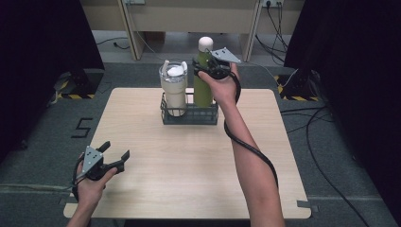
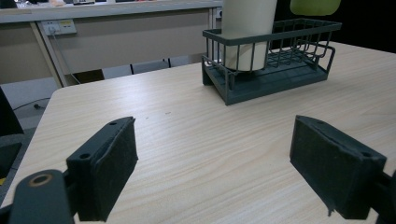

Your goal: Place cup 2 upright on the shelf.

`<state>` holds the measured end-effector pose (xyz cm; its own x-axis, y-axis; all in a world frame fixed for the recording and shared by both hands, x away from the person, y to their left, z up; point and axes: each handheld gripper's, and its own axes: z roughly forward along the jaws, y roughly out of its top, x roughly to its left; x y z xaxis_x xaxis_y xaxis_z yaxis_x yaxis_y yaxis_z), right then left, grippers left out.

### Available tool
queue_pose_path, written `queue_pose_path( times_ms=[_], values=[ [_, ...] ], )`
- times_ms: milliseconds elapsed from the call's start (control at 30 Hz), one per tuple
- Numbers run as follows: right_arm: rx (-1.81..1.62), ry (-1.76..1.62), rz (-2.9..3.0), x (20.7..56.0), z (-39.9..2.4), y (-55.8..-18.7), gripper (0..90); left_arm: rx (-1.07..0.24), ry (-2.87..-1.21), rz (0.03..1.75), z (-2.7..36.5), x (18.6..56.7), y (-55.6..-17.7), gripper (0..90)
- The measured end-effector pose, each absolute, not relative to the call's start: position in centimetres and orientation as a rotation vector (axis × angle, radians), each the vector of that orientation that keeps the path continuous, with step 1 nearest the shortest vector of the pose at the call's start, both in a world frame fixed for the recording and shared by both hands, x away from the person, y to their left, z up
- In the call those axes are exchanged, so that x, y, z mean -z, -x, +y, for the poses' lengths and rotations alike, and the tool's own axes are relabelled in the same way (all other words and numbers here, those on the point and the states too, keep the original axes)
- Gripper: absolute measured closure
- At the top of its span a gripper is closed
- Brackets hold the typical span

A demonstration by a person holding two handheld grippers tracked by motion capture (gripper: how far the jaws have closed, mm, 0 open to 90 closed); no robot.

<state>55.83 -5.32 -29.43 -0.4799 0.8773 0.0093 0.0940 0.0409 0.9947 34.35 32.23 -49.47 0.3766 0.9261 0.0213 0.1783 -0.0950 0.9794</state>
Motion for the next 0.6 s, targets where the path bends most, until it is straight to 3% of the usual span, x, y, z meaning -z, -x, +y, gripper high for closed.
queue_pose_path(
  times_ms=[600],
  values=[
    [-1.476,-1.040,1.659,30.2,-5.2,-57.5,33.4,-0.857,-1.545,1.026,32.2,49.5,-34.3,14.2]
  ],
)
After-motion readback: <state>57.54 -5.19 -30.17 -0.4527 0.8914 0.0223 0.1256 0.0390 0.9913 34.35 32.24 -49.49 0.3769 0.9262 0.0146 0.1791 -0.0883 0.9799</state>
